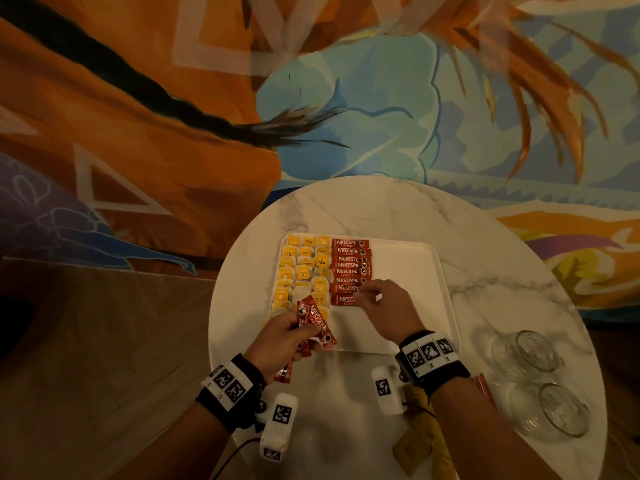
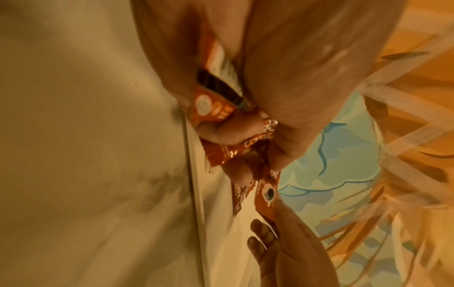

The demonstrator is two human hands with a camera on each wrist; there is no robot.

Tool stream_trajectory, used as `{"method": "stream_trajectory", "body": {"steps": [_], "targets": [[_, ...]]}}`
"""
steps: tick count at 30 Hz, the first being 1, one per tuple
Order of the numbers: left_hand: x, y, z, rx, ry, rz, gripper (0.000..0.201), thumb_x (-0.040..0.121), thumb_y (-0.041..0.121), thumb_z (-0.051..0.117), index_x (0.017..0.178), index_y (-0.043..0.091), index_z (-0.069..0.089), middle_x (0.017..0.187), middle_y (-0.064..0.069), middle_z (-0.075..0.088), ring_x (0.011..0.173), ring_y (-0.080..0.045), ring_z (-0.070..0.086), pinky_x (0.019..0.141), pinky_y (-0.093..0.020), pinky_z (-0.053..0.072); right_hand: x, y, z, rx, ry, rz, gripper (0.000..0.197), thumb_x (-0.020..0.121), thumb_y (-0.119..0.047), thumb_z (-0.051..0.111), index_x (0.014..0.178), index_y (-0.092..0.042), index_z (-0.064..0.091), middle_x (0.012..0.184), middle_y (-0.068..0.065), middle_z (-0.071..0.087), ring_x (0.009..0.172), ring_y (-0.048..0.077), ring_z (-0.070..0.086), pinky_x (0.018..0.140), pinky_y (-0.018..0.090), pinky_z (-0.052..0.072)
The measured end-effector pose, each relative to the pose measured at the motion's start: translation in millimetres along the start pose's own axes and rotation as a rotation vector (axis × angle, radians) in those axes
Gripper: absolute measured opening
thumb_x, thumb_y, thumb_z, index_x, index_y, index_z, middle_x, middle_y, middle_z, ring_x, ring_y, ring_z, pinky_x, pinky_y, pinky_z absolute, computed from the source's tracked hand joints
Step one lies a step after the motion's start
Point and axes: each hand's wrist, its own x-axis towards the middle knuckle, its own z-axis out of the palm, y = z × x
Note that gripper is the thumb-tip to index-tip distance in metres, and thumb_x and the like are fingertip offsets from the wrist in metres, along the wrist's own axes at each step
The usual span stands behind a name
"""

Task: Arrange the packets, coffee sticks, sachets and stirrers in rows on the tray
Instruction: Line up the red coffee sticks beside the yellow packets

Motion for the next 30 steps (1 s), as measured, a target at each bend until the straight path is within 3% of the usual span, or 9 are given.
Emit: {"method": "stream_trajectory", "body": {"steps": [3, 6, 10, 13, 17, 19, 23, 26, 30], "targets": [[0, 3, 0, -0.022, 0.002, 0.015, 0.018, 0.097, 0.019, 0.064, 0.112, 0.011, 0.07, 0.102, -0.008, 0.078, 0.08, -0.021, 0.071, 0.059, -0.026, 0.049, -19, -16, -3, 0.121, -0.234, -0.129, 0.013, 0.091, -0.043, 0.067, 0.089, -0.032, 0.074, 0.088, -0.016, 0.071, 0.083, -0.001, 0.064, 0.074, 0.016, 0.047], [2, 3, 2, -0.017, 0.001, 0.023, 0.019, 0.096, 0.02, 0.065, 0.112, 0.012, 0.07, 0.1, -0.011, 0.077, 0.081, -0.025, 0.072, 0.058, -0.029, 0.045, -33, -20, 5, 0.144, -0.368, -0.193, 0.01, 0.092, -0.035, 0.069, 0.094, -0.027, 0.076, 0.086, -0.015, 0.071, 0.081, -0.002, 0.064, 0.075, 0.017, 0.051], [4, -1, 4, -0.053, 0.004, 0.009, 0.018, 0.096, 0.022, 0.064, 0.11, 0.013, 0.072, 0.1, -0.014, 0.076, 0.085, -0.031, 0.071, 0.064, -0.035, 0.044, -35, -11, 15, 0.167, -0.334, -0.171, 0.009, 0.094, -0.024, 0.067, 0.093, -0.031, 0.073, 0.084, -0.013, 0.07, 0.075, -0.002, 0.063, 0.074, 0.026, 0.056], [5, -1, 6, -0.143, 0.023, -0.014, 0.02, 0.098, 0.022, 0.063, 0.114, 0.012, 0.07, 0.103, -0.013, 0.076, 0.089, -0.033, 0.072, 0.072, -0.041, 0.047, -31, -3, 12, 0.195, -0.28, -0.123, 0.012, 0.096, -0.025, 0.064, 0.099, -0.027, 0.075, 0.09, -0.009, 0.072, 0.076, 0.009, 0.067, 0.071, 0.03, 0.059], [8, -3, 3, -0.264, 0.059, -0.064, 0.025, 0.097, 0.014, 0.063, 0.12, 0.004, 0.062, 0.106, -0.018, 0.075, 0.093, -0.036, 0.073, 0.086, -0.053, 0.045, -22, 9, -4, 0.203, -0.164, -0.033, 0.016, 0.099, -0.021, 0.061, 0.111, -0.017, 0.071, 0.099, -0.004, 0.069, 0.071, 0.007, 0.063, 0.06, 0.015, 0.049], [9, -4, 0, -0.339, 0.037, -0.088, 0.027, 0.095, 0.001, 0.058, 0.122, 0.0, 0.058, 0.109, -0.023, 0.073, 0.093, -0.037, 0.071, 0.082, -0.05, 0.049, -16, 18, -13, 0.172, -0.145, 0.018, 0.017, 0.1, -0.019, 0.059, 0.113, -0.018, 0.07, 0.102, -0.003, 0.068, 0.073, 0.007, 0.061, 0.062, 0.017, 0.048], [4, 2, 0, -0.403, 0.012, -0.104, 0.032, 0.095, -0.013, 0.042, 0.12, 0.0, 0.059, 0.112, -0.025, 0.072, 0.095, -0.038, 0.071, 0.057, -0.033, 0.056, -8, 33, -18, 0.053, -0.201, 0.056, 0.019, 0.1, -0.017, 0.057, 0.114, -0.019, 0.07, 0.103, -0.007, 0.066, 0.083, 0.006, 0.059, 0.08, 0.03, 0.053], [2, 4, 3, -0.348, -0.018, -0.088, 0.028, 0.101, -0.003, 0.045, 0.122, 0.006, 0.061, 0.113, -0.016, 0.074, 0.1, -0.034, 0.072, 0.069, -0.036, 0.053, -7, 34, -13, 0.027, -0.204, 0.068, 0.017, 0.098, -0.016, 0.06, 0.112, -0.018, 0.07, 0.091, -0.015, 0.062, 0.076, 0.0, 0.057, 0.071, 0.017, 0.042], [1, 3, 2, -0.273, -0.004, -0.062, 0.024, 0.102, 0.004, 0.049, 0.122, 0.009, 0.061, 0.115, -0.008, 0.075, 0.106, -0.033, 0.071, 0.05, -0.02, 0.041, -5, 34, -2, 0.016, -0.116, 0.093, 0.014, 0.093, -0.018, 0.067, 0.107, -0.018, 0.068, 0.083, -0.014, 0.062, 0.077, 0.0, 0.058, 0.065, 0.012, 0.039]]}}
